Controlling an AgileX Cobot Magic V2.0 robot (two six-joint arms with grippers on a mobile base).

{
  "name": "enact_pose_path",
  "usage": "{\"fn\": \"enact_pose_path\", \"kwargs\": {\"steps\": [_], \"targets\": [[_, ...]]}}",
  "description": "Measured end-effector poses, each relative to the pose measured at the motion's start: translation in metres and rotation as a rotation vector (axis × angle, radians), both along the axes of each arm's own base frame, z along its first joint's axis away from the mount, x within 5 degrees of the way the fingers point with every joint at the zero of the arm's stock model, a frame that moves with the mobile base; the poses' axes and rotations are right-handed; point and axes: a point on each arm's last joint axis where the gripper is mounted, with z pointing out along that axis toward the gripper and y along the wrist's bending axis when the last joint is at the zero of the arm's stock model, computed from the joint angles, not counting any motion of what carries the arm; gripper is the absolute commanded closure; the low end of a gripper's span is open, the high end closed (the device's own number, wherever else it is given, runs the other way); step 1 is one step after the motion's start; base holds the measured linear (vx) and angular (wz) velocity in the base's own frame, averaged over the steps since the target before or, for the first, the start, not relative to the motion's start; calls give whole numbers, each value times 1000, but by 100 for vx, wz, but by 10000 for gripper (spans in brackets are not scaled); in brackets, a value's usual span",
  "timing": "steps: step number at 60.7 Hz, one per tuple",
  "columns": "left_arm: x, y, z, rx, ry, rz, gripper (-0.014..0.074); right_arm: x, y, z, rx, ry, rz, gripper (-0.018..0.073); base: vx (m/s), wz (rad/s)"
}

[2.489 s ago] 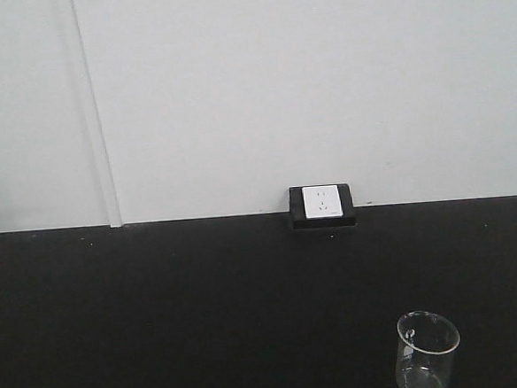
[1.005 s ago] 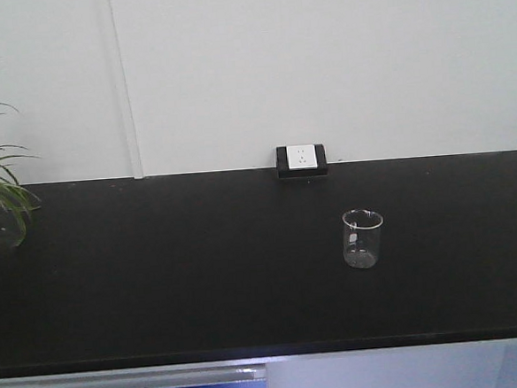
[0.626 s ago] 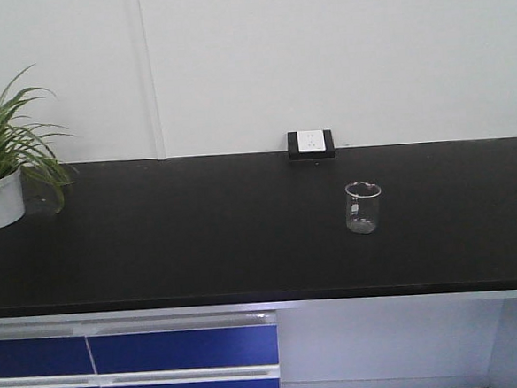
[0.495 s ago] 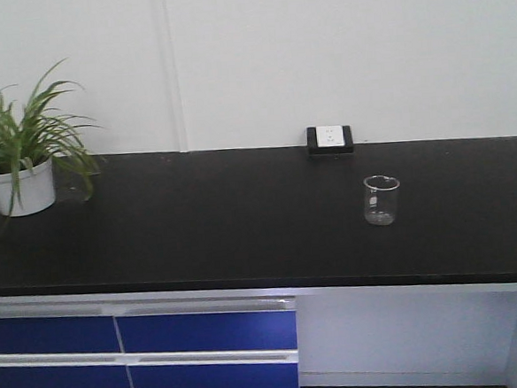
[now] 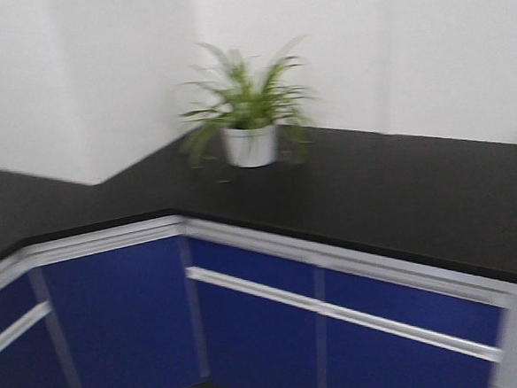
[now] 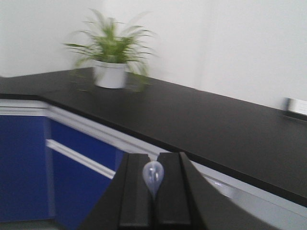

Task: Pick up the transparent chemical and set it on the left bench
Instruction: 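Drive the base to the bench with white bins, holding the pipette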

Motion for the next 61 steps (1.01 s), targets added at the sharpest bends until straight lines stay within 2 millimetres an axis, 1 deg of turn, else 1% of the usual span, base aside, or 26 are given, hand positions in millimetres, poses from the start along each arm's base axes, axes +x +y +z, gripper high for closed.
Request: {"fn": "enact_pose_path", "kwargs": {"steps": [14,26,61], "targets": [[0,0,0,0,0,0,600,0,0,0,0,0,0,564,-8,107],[0,0,0,0,0,0,600,0,0,0,0,0,0,564,0,88],[0,0,0,0,0,0,600,0,0,0,0,0,0,564,10,68]]}}
